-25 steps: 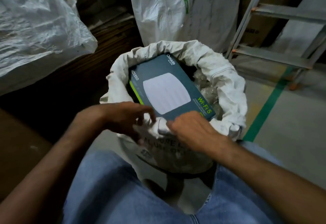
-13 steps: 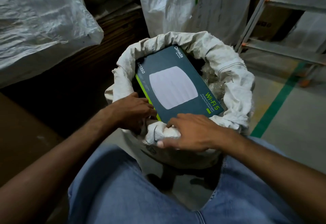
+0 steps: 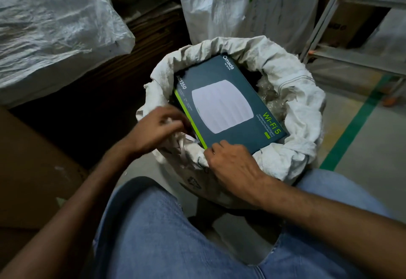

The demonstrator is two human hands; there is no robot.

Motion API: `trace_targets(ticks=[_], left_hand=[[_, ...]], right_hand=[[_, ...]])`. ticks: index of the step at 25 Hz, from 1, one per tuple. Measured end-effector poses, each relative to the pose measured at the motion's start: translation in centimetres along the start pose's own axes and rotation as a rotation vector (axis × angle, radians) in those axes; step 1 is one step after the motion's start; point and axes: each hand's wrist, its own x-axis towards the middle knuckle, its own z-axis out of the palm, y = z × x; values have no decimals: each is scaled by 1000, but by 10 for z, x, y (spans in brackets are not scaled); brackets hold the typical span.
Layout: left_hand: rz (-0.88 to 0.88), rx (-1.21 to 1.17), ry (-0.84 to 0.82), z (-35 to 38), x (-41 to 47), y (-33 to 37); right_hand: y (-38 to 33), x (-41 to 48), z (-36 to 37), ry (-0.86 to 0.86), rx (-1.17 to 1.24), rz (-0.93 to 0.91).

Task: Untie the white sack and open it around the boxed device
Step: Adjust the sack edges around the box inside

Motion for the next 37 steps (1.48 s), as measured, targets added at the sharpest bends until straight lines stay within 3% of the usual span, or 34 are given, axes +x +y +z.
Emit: trace_targets(ticks=[2,4,9,11,13,15,16,19,20,23,25,28,32,35,37], left_hand=[[-337,150,264,1,12,-6],[-570,117,278,12,24,-4],[-647,28,437,27,39,-3],[-733,-248,530,23,37,-6],[-827,-721,649,11,44,-12],[-882,-1097,640,-2,45,-20],[-905,-1177,607,-7,44,-24],[-925,-1308,532,-7,38,-37],[-921,-1338,518,-5,36,-39],[-852,-1418,493,-2,30,-47],[-807,-1448,445,-2,25,-51],[-765,-1347,427,-5,27,-56],[-824,-1076,414,-13,45,-60],[-783,-608,468,-14,72,-70],[-705,-311,460,-16,95,-78]], right_hand=[[0,-2,-7,24,13,-26],[-6,-8,-7,64,-12,-56],[-10,-15,2,112,-85,-50],[-10,-15,-2,55,-45,-46],[-7,-10,-17,-107,36,-45],[9,7,-35,-223,197,31],[17,21,-48,-183,318,129],[45,76,-54,177,400,325],[52,98,-47,202,381,315],[64,164,-17,21,268,143],[67,205,-2,6,117,23],[69,261,5,-36,-29,-152],[70,306,2,-117,20,-212],[83,334,0,-296,167,-106],[89,343,0,-312,334,-10]])
